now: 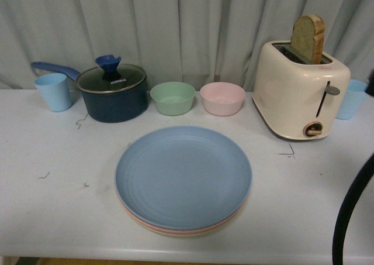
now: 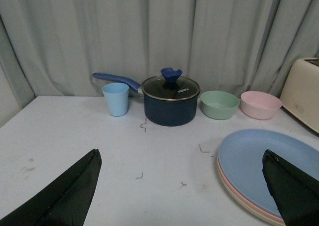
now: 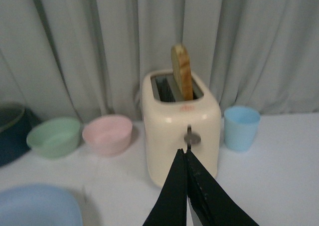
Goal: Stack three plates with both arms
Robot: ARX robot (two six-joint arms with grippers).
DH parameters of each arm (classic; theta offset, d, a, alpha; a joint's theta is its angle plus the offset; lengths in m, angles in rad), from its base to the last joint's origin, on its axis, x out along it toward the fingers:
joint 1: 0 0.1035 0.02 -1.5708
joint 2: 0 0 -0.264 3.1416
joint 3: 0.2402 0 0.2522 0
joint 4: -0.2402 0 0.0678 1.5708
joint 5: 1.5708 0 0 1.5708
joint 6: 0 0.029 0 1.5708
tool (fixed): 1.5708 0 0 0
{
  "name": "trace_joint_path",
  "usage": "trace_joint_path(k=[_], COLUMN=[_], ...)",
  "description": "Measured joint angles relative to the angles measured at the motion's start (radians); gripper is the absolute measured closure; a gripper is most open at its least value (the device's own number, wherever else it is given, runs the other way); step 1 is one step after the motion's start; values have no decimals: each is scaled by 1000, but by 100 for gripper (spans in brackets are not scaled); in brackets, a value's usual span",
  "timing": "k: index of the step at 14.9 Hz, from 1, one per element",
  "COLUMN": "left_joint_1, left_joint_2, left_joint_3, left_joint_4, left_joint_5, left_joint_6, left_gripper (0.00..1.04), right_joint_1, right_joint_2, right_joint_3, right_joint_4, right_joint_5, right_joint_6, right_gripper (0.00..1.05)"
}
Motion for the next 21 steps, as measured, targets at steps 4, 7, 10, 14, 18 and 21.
trace_joint_path(k=[4,7,10,14,18,21], left_joint_1=[0,0,0,0,0,0], left_joint_2=[0,0,0,0,0,0], left_joint_3=[0,0,0,0,0,0], left_joint_4=[0,-1,0,0,0,0], left_joint_5=[0,0,0,0,0,0], left_joint_6=[0,0,0,0,0,0], left_gripper=[7,7,7,7,7,7], right_joint_1=[-75,-109,-195,-208,-208,-208], right_joint_2=[-278,-435,-619,-855,-1054,-1178], right_joint_3=[-180,-284,-335,-379,-390,-390], right_joint_4=[-137,-243,-353,-541,-717,-834], right_joint_5=[-72,-118,-198,-206,-206,-206], right_joint_6=[-17,-18,-18,-18,-18,-18], right_gripper=[103,103,103,103,103,103])
